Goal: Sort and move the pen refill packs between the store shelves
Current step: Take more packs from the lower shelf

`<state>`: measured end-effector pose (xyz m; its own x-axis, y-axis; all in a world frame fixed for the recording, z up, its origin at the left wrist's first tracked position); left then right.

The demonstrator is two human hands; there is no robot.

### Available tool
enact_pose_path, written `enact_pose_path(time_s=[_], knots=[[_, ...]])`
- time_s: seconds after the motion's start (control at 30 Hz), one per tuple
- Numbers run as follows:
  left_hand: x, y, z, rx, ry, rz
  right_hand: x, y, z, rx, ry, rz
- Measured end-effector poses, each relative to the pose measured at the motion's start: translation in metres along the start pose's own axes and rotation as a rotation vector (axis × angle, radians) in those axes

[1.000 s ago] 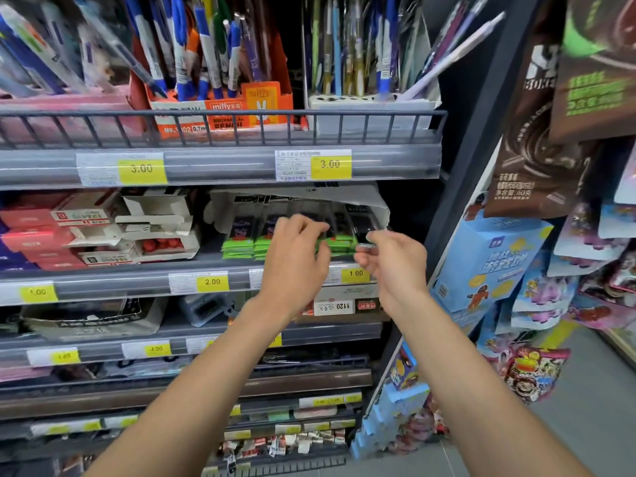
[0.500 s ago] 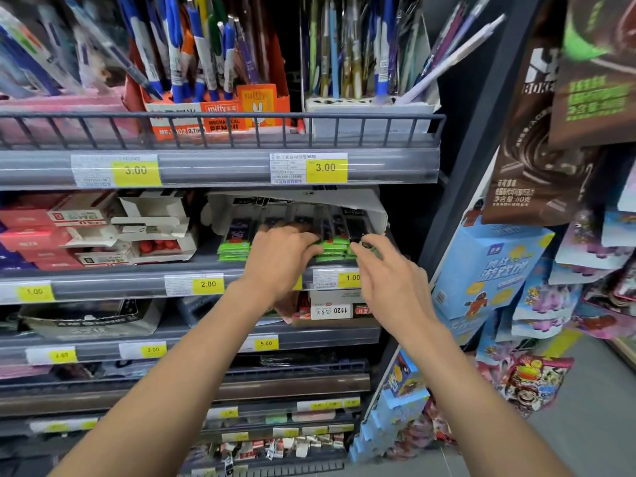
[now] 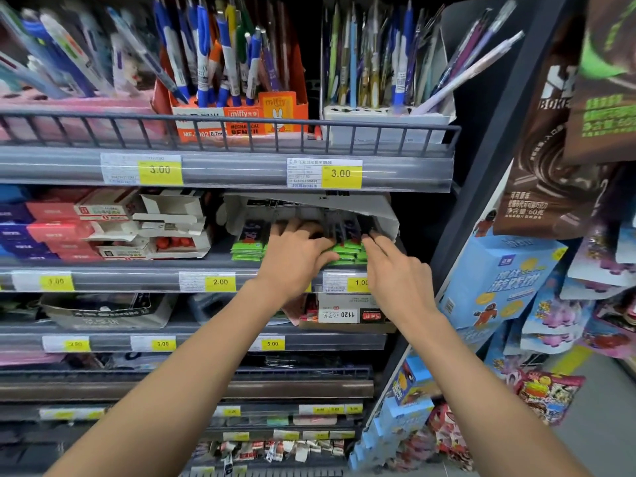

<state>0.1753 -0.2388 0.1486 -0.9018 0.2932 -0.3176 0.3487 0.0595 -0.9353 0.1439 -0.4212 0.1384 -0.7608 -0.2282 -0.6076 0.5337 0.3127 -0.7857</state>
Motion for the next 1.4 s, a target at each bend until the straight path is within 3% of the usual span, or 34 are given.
enact_pose_path(time_s=[0.1,0.27,0.37,0.53,0.77,0.9,1.07,1.23,1.4], knots=[[0.005,-0.004,0.002,-0.016,-0.032,0.014,0.008,0.004,-0.002,-0.025,0.043,0.008],[0.056,-0.008,-0.021,0.173,-0.088,0.489,0.034,0.013,-0.043,-0.222,-0.079,0.156],[0.116,0.007,-0.061,0.202,-0.212,0.578,0.047,0.037,-0.089,-0.403,-0.197,0.159],[0.241,0.046,-0.170,0.181,-0.465,0.408,0.055,0.092,-0.204,-0.609,-0.308,0.029],[0.360,0.100,-0.360,0.172,-0.748,0.120,0.036,0.178,-0.397,-0.701,-0.349,-0.283],[0.385,0.121,-0.458,0.161,-0.747,-0.056,0.014,0.233,-0.506,-0.711,-0.262,-0.427],[0.386,0.129,-0.543,0.183,-0.716,-0.140,-0.024,0.293,-0.605,-0.691,-0.138,-0.530],[0.386,0.130,-0.608,0.158,-0.754,-0.075,-0.051,0.330,-0.661,-0.539,-0.032,-0.506],[0.389,0.147,-0.631,0.107,-0.640,-0.057,-0.062,0.355,-0.681,-0.341,0.097,-0.457]])
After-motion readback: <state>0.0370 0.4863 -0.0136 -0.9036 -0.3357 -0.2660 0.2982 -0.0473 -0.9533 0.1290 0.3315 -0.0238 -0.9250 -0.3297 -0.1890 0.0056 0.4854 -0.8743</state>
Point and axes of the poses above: each hand's wrist, its own x-axis away from the middle knuckle, its own y-axis out of the palm, z = x × y, the point moved 3 cm from there along -x, towards the middle knuckle, and after that the axes turned 9 degrees about -x, right-handed, at the moved point
